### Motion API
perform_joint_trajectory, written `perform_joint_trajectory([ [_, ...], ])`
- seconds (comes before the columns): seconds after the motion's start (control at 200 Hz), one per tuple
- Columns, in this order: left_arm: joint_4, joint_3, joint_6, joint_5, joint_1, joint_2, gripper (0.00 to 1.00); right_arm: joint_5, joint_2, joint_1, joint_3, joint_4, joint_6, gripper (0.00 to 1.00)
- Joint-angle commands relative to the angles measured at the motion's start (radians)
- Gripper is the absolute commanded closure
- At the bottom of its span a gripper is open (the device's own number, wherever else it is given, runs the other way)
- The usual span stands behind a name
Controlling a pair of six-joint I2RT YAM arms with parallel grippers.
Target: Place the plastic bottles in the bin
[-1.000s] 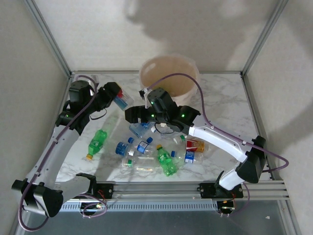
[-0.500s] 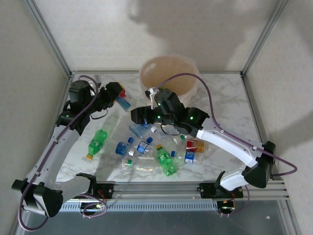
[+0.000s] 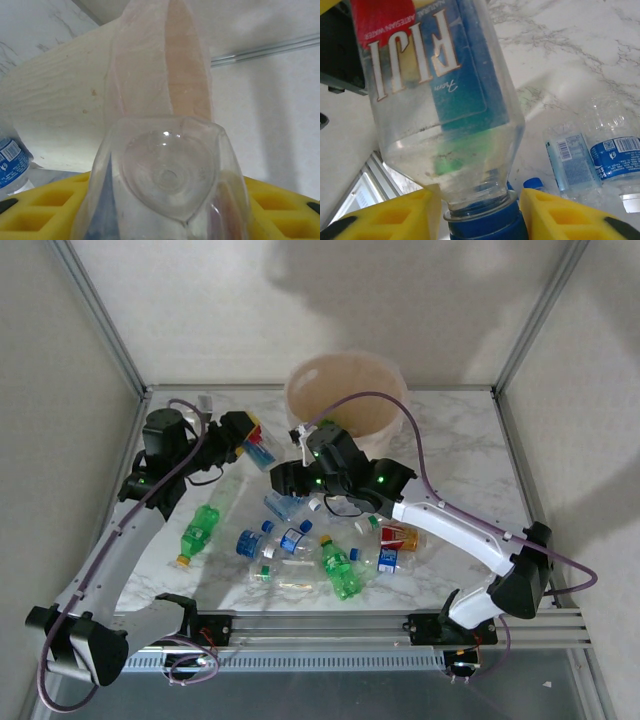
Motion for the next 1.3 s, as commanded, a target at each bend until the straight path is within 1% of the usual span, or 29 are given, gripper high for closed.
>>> perform_joint_trajectory([
  [0.0,0.045,-0.012,-0.019,0.025,-0.010,-0.019,0.44,-0.008,0.012,0.008,0.022,0.015,0.002,0.62],
  [0.16,0.027,-0.013,-0.014,-0.001,-0.010,-0.015,0.44,-0.003,0.002,0.009,0.017,0.020,0.005,0.71],
  [0.225,0.028,-0.009,-0.010,-0.013,-0.010,-0.017,0.41,-0.001,-0.002,0.008,0.016,0.023,0.005,0.74],
  [0.335,0.036,-0.002,-0.012,-0.026,-0.010,-0.023,0.31,0.004,-0.006,0.008,0.017,0.022,0.005,0.78],
  [0.396,0.020,0.008,-0.007,-0.049,-0.010,-0.026,0.21,0.007,-0.010,0.008,0.018,0.021,0.006,0.79],
  [0.451,-0.031,0.040,0.026,-0.087,-0.007,-0.025,0.10,0.016,-0.015,0.008,0.020,0.021,0.008,0.80],
  [0.511,-0.143,0.108,0.084,-0.159,0.010,-0.017,0.01,0.036,-0.022,0.009,0.028,0.011,0.009,0.80],
  [0.611,-0.281,0.218,0.174,-0.308,0.041,-0.028,0.00,0.093,-0.039,0.006,0.073,-0.021,0.000,0.80],
  [0.696,-0.318,0.241,0.214,-0.413,0.048,-0.062,0.00,0.145,-0.047,0.000,0.135,-0.059,-0.012,0.80],
  [0.756,-0.361,0.228,0.235,-0.505,0.048,-0.083,0.00,0.174,-0.048,-0.019,0.181,-0.085,-0.015,0.79],
  [0.806,-0.407,0.207,0.244,-0.591,0.048,-0.098,0.01,0.174,-0.048,-0.046,0.211,-0.099,-0.018,0.79],
  [0.916,-0.465,0.111,0.283,-0.725,0.048,-0.147,0.00,0.167,-0.040,-0.116,0.272,-0.124,-0.031,0.78],
  [1.026,-0.503,-0.004,0.320,-0.817,0.048,-0.205,0.00,0.150,-0.020,-0.197,0.321,-0.156,-0.036,0.78],
  [1.162,-0.520,-0.131,0.367,-0.885,0.048,-0.248,0.00,0.095,0.006,-0.304,0.322,-0.158,-0.041,0.78],
  [1.187,-0.519,-0.150,0.375,-0.897,0.048,-0.250,0.00,0.083,0.011,-0.307,0.318,-0.157,-0.041,0.78],
  [1.217,-0.519,-0.172,0.382,-0.909,0.048,-0.252,0.00,0.069,0.015,-0.347,0.313,-0.154,-0.043,0.78],
  [1.297,-0.510,-0.219,0.392,-0.929,0.048,-0.251,0.00,0.059,0.024,-0.377,0.298,-0.151,-0.049,0.77],
])
